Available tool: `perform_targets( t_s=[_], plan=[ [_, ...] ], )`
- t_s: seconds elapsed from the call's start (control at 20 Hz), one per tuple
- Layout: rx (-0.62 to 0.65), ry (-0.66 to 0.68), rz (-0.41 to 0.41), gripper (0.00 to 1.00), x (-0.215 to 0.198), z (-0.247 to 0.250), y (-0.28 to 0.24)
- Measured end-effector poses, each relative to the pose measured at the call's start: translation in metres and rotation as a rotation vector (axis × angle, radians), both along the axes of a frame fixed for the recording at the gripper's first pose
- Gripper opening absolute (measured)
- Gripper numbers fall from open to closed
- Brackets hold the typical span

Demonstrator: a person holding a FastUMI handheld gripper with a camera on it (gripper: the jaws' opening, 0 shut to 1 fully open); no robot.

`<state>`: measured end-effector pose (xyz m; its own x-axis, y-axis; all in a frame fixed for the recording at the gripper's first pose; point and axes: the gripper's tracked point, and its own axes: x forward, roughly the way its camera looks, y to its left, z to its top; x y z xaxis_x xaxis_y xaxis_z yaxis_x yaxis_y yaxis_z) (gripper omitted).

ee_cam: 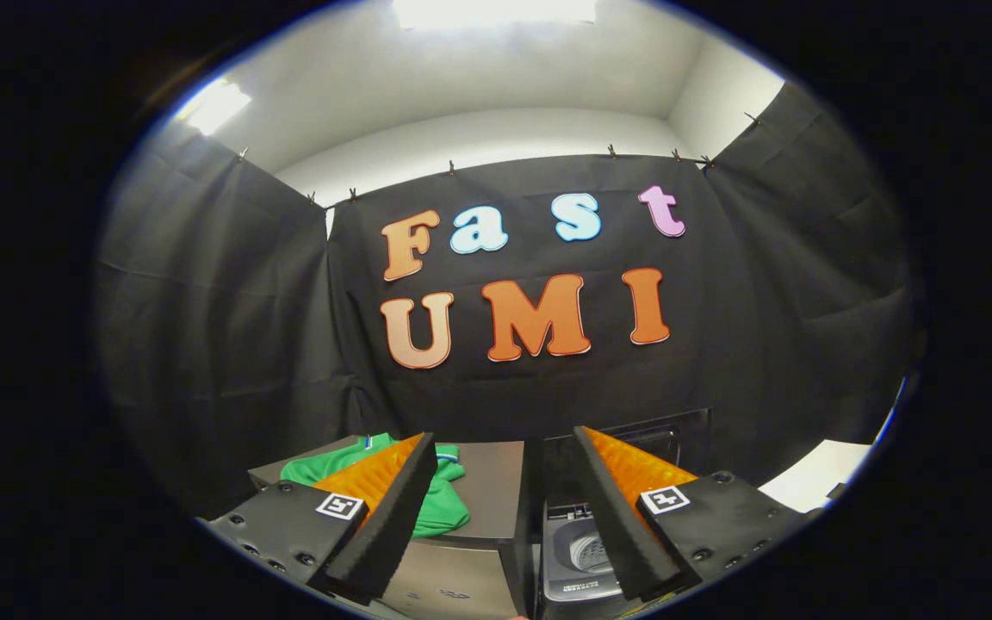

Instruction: Put the clothes into the washing machine and then close the washing machine lid.

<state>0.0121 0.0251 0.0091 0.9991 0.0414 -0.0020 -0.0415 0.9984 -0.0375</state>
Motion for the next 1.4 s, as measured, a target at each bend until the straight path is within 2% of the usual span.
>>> perform_targets(
  t_s=[0.75,1.4],
  plan=[
    [0.019,0.004,0.0,1.0,-0.003,-0.002,0.0],
    [0.055,0.015,-0.021,0.99,0.013,0.006,-0.008]
  ],
)
